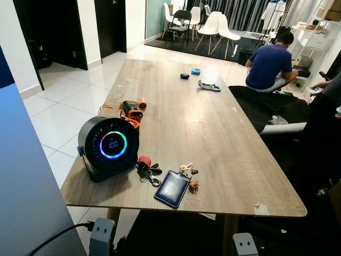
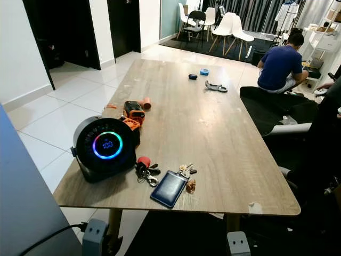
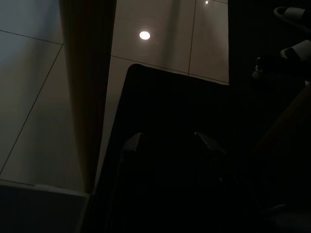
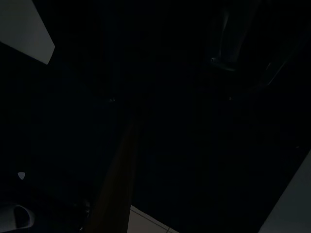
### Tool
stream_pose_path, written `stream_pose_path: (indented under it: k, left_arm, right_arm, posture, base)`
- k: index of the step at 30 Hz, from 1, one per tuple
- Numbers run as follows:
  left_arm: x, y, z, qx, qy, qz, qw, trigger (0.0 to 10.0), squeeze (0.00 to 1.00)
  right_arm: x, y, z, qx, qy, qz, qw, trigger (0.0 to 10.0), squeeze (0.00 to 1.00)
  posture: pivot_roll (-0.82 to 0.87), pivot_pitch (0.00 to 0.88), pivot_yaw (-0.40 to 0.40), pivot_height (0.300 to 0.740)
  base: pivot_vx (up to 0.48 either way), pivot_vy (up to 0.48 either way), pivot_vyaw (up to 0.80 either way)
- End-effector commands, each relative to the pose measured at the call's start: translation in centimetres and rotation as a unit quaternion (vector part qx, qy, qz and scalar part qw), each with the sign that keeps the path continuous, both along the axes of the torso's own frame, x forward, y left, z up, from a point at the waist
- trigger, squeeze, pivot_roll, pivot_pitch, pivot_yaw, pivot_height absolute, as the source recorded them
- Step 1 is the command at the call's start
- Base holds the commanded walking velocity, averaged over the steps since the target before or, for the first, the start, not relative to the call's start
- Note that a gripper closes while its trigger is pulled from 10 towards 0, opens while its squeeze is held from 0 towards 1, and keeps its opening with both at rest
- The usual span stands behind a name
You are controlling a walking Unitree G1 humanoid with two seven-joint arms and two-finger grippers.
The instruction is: Hang keys on a hook
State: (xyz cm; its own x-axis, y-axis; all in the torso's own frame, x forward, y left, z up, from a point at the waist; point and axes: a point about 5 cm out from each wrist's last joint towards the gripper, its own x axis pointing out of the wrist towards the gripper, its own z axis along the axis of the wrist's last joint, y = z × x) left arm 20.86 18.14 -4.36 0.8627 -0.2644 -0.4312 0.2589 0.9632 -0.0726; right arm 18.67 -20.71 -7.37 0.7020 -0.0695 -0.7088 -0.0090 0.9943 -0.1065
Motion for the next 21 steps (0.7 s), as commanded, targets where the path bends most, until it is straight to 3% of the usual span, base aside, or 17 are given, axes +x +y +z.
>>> stream_pose_path:
  k: [1, 9, 21]
  left_arm:
    - [-0.20, 0.31, -0.10, 0.000, 0.005, 0.003, 1.000, 10.0, 0.00]
    - [-0.33, 0.33, -0.13, -0.001, 0.004, 0.003, 1.000, 10.0, 0.00]
    - [-0.39, 0.28, -0.14, -0.004, 0.004, 0.003, 1.000, 10.0, 0.00]
  right_arm:
    - [-0.28, -0.01, -0.17, 0.002, 0.007, -0.003, 1.000, 10.0, 0.00]
    - [-0.29, 0.02, -0.18, 0.002, 0.007, -0.002, 1.000, 10.0, 0.00]
    - [-0.24, -0.03, -0.14, 0.001, 0.006, -0.001, 1.000, 10.0, 0.00]
  posture:
    - [0.10, 0.043, -0.069, 0.740]
    - [0.10, 0.044, -0.070, 0.740]
    - [0.10, 0.046, -0.072, 0.740]
  base:
    - [0.000, 0.000, 0.00]
    - [-0.090, 0.000, 0.00]
    - [-0.383, 0.000, 0.00]
